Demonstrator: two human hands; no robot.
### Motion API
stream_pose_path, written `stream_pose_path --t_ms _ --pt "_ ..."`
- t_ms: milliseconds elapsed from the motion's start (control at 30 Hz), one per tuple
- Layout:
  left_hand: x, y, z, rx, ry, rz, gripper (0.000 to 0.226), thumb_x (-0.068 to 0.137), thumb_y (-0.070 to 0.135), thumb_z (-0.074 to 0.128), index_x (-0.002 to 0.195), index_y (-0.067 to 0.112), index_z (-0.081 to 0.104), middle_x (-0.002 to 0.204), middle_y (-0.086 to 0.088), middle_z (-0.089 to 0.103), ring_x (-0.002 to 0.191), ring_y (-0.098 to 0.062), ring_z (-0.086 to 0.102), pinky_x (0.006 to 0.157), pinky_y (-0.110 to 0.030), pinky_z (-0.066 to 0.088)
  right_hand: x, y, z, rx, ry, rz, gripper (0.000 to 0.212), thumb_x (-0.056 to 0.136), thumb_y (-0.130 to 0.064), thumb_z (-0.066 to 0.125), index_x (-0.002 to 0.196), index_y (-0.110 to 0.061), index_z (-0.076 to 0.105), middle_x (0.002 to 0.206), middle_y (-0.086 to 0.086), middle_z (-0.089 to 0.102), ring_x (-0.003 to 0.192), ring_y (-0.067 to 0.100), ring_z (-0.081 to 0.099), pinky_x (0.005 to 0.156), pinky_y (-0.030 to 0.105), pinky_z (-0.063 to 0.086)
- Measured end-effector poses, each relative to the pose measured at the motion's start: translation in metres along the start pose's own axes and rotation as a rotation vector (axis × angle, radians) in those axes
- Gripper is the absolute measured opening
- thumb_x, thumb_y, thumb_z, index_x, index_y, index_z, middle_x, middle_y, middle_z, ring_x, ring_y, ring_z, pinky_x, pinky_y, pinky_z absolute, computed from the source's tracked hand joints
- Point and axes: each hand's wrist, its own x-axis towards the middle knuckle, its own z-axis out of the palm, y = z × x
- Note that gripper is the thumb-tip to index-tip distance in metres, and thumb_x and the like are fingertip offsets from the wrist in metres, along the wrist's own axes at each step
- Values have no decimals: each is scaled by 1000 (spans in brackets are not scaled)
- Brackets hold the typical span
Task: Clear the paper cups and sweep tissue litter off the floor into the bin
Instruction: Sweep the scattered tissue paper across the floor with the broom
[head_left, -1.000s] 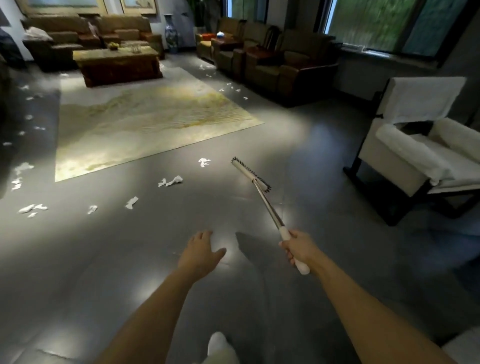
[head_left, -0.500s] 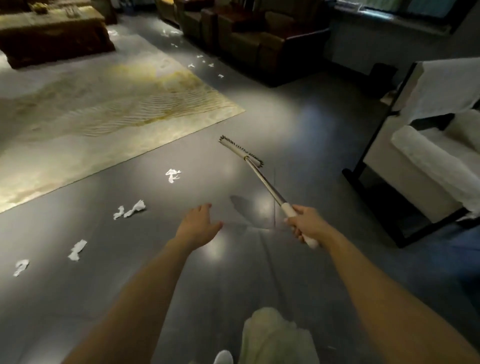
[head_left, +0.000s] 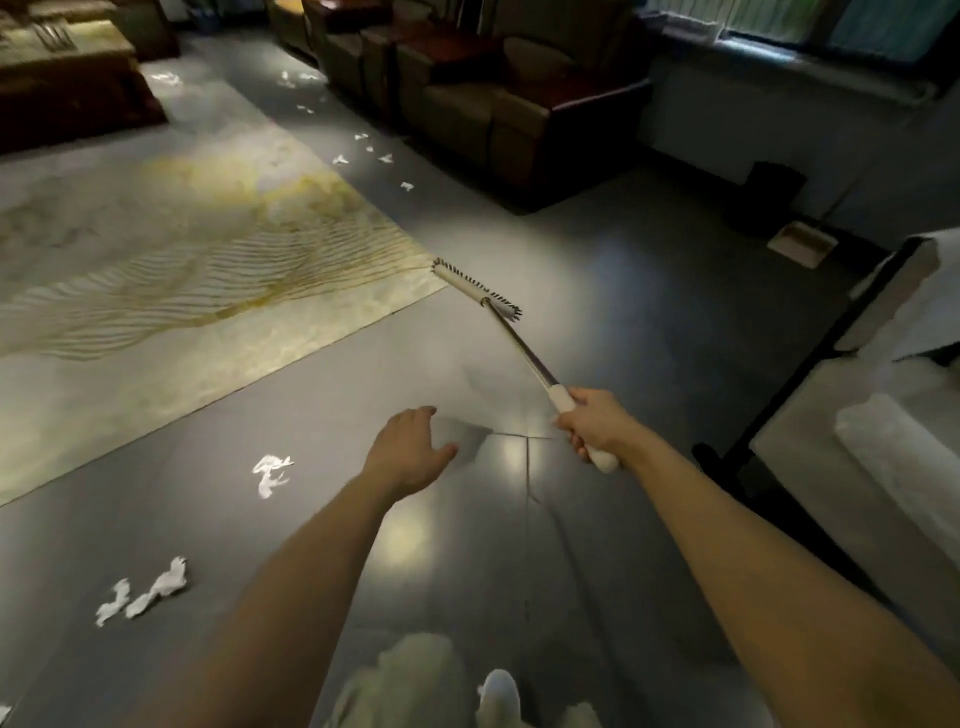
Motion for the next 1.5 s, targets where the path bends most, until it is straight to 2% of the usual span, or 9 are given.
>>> stream_pose_path --t_ms 233,367,567,733,800,900,1067,1400,1500 --pt "219 -11 -82 -41 68 -94 67 92 40 54 146 10 28 150 -9 35 136 -26 33 108 -36 31 216 -126 -24 -32 -27 -1 33 94 -2 51 127 -9 50 64 8 46 48 12 41 36 18 38" --pt "347 -30 -119 -91 65 -142 67 92 39 54 146 10 28 151 -7 34 137 -24 33 109 -36 30 346 -206 -15 9 -21 18 44 94 -1 51 136 -13 44 69 8 47 51 11 41 36 16 38" --pt "532 -26 -208 -105 87 -167 54 93 31 54 138 6 40 140 -12 47 127 -30 44 99 -35 38 496 -329 -26 -40 -72 -4 43 95 -5 51 137 -11 42 71 8 49 53 10 43 40 17 42" --pt "700 -24 -259 -69 83 -132 61 89 36 59 141 13 38 143 -9 45 130 -28 42 103 -35 35 629 -411 -36 -51 -116 -6 52 95 -5 52 144 -13 36 70 7 47 54 10 41 39 17 38" --pt "773 -27 -275 -50 85 -128 59 88 37 60 138 12 42 142 -10 46 129 -28 44 104 -35 37 693 -446 -38 -80 -138 -26 47 95 -5 52 140 -12 40 69 8 46 53 11 41 39 18 38" --pt "886 -31 -303 -43 89 -158 59 88 38 59 137 10 42 143 -11 44 130 -28 41 105 -35 35 796 -501 -40 -105 -163 -57 38 95 -4 52 133 -9 47 66 8 45 51 11 40 38 18 38" --pt "1044 -37 -359 -92 83 -245 66 88 38 59 143 10 34 147 -12 39 135 -26 36 110 -32 31 955 -608 -38 -166 -228 -53 43 95 -2 49 137 -11 42 61 7 42 48 12 38 37 19 35" --pt "1322 -145 -474 -224 124 -453 71 87 49 56 143 13 33 147 -8 39 135 -25 35 110 -37 33 1258 -812 53 -299 -290 -84 40 93 -1 48 133 -8 45 62 8 42 46 14 37 36 18 33" --pt "1425 -208 -507 -250 147 -464 83 71 63 50 138 15 40 141 -7 47 130 -25 43 107 -40 38 1345 -875 91 -301 -303 -89 44 93 0 48 136 -8 44 61 7 41 45 14 37 35 17 32"
